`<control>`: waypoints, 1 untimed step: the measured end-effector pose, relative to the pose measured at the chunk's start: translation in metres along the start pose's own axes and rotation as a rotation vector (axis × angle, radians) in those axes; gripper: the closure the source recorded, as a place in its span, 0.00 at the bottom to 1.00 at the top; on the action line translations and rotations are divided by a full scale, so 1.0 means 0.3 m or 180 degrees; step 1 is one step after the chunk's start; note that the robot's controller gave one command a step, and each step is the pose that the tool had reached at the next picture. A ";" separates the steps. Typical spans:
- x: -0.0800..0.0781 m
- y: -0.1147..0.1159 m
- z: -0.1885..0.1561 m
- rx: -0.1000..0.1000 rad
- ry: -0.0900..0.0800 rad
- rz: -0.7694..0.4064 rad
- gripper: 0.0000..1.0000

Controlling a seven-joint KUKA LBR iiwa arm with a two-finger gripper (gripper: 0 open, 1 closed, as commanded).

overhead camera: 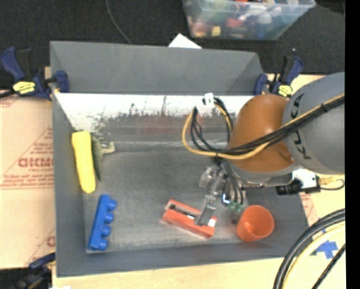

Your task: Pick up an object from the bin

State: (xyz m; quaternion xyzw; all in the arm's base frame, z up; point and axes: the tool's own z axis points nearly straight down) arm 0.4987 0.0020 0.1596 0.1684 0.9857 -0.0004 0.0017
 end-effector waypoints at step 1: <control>0.078 0.011 0.298 -0.0006 -0.0022 0.0097 0.00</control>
Offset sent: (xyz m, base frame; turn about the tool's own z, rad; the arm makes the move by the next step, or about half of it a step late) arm -0.0197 0.0178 -0.0896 0.0806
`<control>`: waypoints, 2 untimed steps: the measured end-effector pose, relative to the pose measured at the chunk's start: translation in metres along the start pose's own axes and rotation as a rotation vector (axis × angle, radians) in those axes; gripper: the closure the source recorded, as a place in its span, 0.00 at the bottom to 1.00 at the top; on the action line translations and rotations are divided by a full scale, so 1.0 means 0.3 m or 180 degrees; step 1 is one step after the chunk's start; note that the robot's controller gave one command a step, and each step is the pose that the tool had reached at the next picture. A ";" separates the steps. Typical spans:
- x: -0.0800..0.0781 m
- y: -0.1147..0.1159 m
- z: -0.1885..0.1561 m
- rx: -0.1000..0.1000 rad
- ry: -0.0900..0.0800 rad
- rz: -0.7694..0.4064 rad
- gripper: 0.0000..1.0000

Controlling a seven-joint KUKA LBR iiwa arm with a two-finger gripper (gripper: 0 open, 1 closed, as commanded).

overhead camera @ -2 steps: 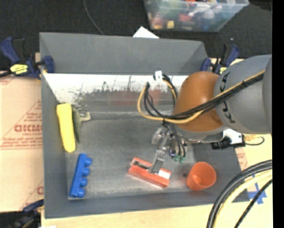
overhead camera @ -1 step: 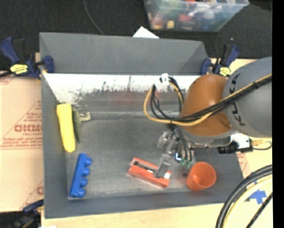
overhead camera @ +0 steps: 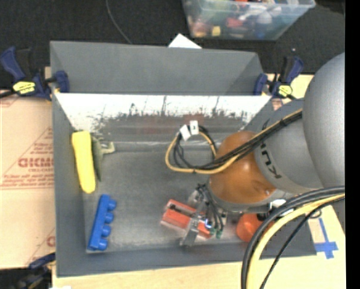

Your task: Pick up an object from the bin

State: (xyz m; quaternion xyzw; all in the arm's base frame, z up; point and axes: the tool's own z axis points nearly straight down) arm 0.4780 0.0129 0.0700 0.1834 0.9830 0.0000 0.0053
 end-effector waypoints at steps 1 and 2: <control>0.001 0.018 -0.003 -0.0008 -0.0028 0.0153 1.00; 0.001 0.018 -0.003 -0.0008 -0.0029 0.0153 1.00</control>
Offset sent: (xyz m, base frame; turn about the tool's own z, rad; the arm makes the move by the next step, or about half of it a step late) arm 0.0000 0.0000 0.0000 0.0000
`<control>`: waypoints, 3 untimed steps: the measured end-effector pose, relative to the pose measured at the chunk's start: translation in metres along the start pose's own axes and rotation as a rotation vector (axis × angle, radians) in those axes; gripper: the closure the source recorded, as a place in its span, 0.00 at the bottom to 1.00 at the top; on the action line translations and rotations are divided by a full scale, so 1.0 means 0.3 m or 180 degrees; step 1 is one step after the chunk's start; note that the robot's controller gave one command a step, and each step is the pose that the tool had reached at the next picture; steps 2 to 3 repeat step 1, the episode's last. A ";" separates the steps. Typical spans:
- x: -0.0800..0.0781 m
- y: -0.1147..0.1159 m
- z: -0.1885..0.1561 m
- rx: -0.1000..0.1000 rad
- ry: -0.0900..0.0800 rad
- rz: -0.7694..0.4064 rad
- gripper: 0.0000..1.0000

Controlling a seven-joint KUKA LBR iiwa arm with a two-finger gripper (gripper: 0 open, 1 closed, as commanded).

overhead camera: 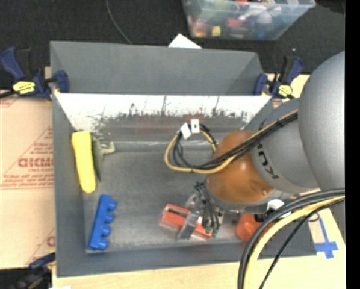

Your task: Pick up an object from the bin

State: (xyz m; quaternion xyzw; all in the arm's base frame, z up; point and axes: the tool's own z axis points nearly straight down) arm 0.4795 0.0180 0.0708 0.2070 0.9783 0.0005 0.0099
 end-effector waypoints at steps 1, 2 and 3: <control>0.003 -0.002 -0.038 0.0002 0.0008 -0.0003 1.00; 0.003 -0.002 -0.038 0.0002 0.0008 -0.0003 1.00; 0.003 -0.002 -0.038 0.0002 0.0008 -0.0003 1.00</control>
Offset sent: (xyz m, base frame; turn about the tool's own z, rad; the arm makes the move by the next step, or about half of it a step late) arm -0.0011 -0.0001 0.0110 -0.0001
